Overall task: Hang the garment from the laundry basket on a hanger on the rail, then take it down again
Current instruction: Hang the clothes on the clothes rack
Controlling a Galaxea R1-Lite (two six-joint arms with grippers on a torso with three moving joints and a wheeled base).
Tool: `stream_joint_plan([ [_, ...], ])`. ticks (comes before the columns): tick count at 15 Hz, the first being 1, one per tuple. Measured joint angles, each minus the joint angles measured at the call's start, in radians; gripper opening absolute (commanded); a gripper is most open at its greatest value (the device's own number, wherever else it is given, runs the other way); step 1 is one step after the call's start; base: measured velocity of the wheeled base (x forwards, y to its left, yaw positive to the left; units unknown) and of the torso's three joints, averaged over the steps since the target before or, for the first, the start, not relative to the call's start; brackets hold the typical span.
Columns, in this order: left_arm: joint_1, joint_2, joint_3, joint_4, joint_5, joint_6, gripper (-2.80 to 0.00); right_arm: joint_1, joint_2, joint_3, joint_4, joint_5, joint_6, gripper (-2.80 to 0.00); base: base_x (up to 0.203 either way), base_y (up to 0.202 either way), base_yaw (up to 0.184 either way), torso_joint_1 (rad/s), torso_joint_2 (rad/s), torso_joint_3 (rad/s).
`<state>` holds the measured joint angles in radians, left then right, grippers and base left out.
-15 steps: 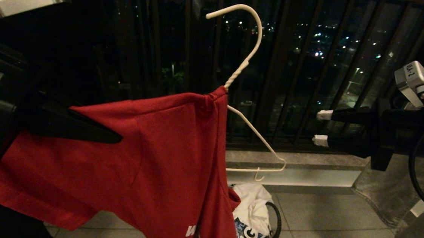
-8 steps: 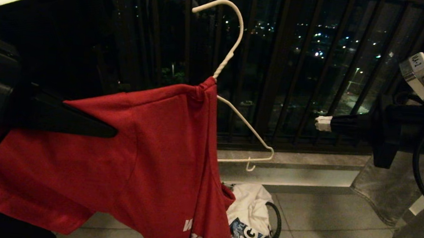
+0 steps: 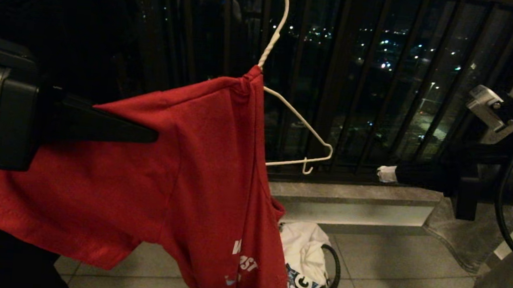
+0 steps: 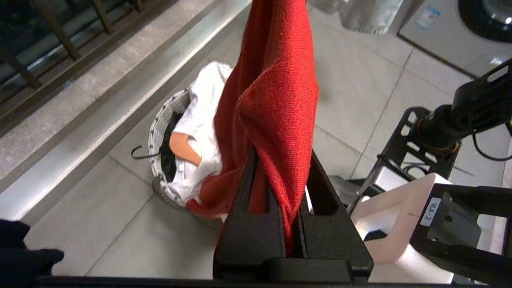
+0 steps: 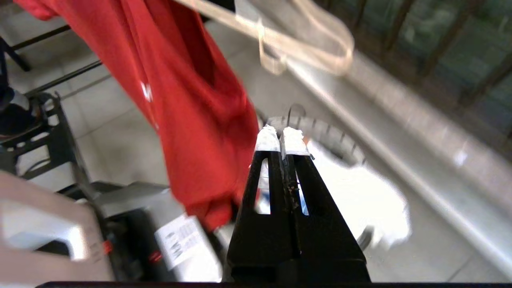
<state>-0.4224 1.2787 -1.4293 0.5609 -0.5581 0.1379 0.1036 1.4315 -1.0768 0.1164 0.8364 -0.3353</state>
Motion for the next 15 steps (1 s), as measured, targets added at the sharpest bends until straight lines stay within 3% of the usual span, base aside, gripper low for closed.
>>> stream_joint_plan([
  [5,-0.021,-0.029,0.025,-0.041,-0.003,-0.034,-2.80,0.029,0.031,0.038,0.072,0.003,0.033,-2.80,0.000,0.000,0.000,0.000,0.00,0.000],
  [9,-0.066,-0.049,0.032,-0.033,-0.003,-0.035,-2.80,0.135,0.131,0.035,0.034,0.007,0.152,-2.80,0.000,0.000,0.000,0.000,0.00,0.000],
  [12,-0.085,-0.058,0.050,-0.031,-0.002,-0.033,-2.80,0.169,0.187,0.025,-0.015,0.042,0.274,-2.80,0.000,0.000,0.000,0.000,0.00,0.000],
  [13,-0.093,-0.061,0.054,-0.031,0.001,-0.031,-2.80,0.173,0.199,0.017,-0.031,0.048,0.317,0.00,0.000,0.000,0.000,0.000,0.00,0.000],
  [15,-0.100,-0.067,0.055,-0.032,0.005,-0.027,-2.80,0.175,0.207,-0.001,-0.038,0.049,0.377,0.00,0.000,0.000,0.000,0.000,0.00,0.000],
])
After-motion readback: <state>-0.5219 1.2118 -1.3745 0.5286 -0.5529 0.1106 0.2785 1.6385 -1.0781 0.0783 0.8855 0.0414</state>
